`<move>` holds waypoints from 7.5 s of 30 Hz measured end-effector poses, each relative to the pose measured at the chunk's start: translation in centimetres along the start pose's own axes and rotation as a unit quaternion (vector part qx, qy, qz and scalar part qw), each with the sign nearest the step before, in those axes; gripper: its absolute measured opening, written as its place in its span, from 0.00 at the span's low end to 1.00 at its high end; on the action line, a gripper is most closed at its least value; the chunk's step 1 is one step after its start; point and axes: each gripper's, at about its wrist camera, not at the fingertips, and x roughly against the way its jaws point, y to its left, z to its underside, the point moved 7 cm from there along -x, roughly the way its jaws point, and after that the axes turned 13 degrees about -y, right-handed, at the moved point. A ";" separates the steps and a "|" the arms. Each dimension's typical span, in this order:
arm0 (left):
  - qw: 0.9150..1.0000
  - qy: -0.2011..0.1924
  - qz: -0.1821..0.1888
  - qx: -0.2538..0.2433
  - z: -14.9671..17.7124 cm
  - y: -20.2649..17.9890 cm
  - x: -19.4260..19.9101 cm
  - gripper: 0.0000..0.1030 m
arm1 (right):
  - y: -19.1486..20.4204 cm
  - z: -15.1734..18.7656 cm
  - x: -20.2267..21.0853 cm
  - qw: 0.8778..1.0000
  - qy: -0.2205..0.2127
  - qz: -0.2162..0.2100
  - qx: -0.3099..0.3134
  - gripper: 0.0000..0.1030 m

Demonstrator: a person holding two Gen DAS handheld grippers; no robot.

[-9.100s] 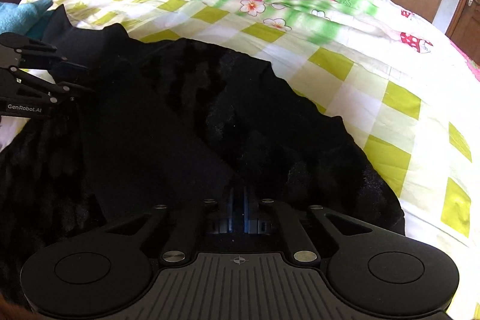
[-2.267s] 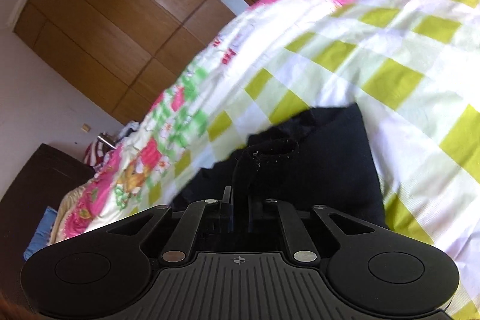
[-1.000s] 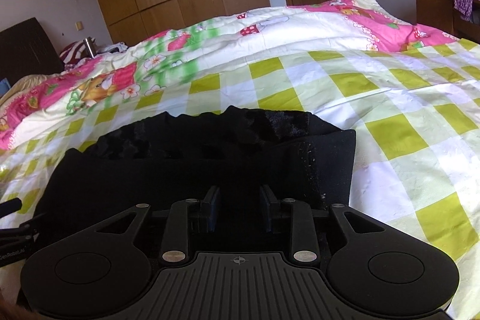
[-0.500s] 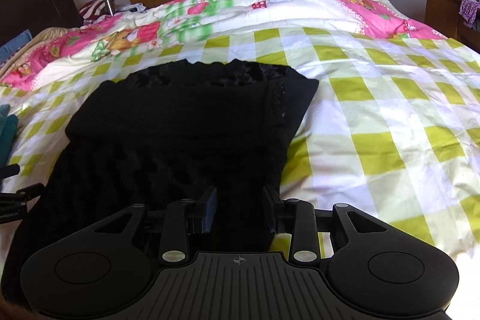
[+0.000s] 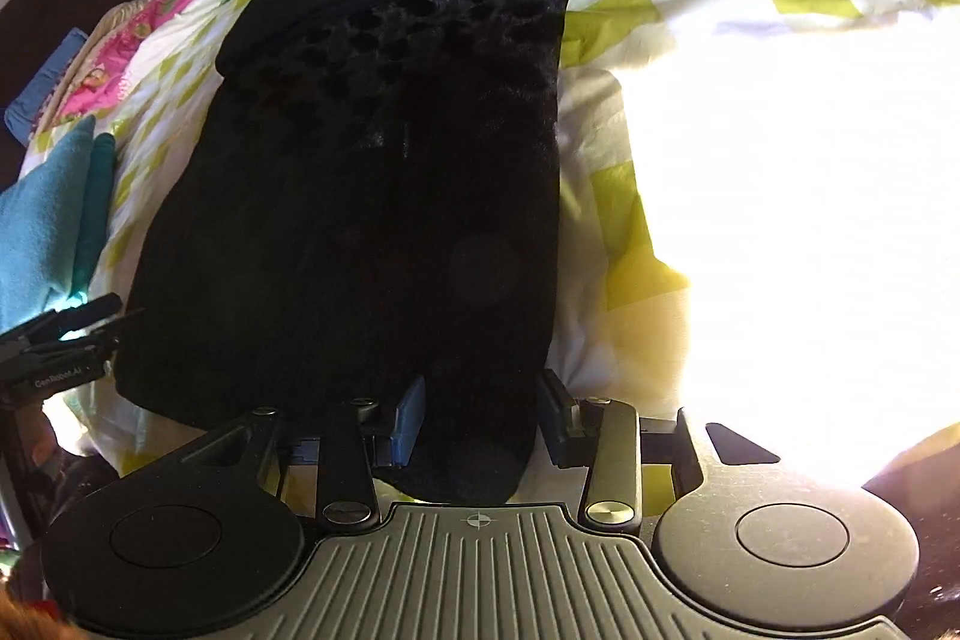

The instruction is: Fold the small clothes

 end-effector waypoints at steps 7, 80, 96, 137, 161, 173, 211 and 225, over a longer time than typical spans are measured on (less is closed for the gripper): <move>0.999 0.018 0.036 0.029 0.9 -0.7 0.2 0.67 | 0.2 -0.1 -0.8 0.999 -0.006 -0.024 -0.023 0.40; 0.968 -0.049 0.037 0.242 -20.4 8.1 -24.4 0.44 | 0.0 -29.4 -16.6 0.978 -0.195 0.043 0.061 0.09; 0.966 -0.094 -0.015 0.239 -21.4 9.5 -22.9 0.45 | -3.2 -28.4 -13.1 0.965 -0.252 0.050 -0.048 0.16; 0.997 -0.069 0.024 0.020 -17.5 -1.9 -20.1 0.45 | -5.3 -20.0 -8.6 0.979 -0.157 -0.028 -0.129 0.24; 0.985 -0.107 0.027 0.133 -10.7 -6.3 -7.3 0.46 | -9.3 -16.8 2.8 0.960 -0.258 0.093 -0.054 0.33; 0.978 -0.076 0.008 0.192 -7.4 -4.2 -7.2 0.52 | -3.4 -15.8 -4.9 0.973 -0.218 0.076 0.012 0.27; 0.993 -0.075 0.091 0.003 -11.1 -16.2 -11.2 0.57 | -13.3 -14.2 -1.7 0.927 -0.239 -0.115 -0.264 0.44; 0.990 -0.101 0.102 0.005 -11.1 -16.4 -10.6 0.57 | -5.8 -18.2 1.3 0.960 -0.251 -0.002 -0.128 0.24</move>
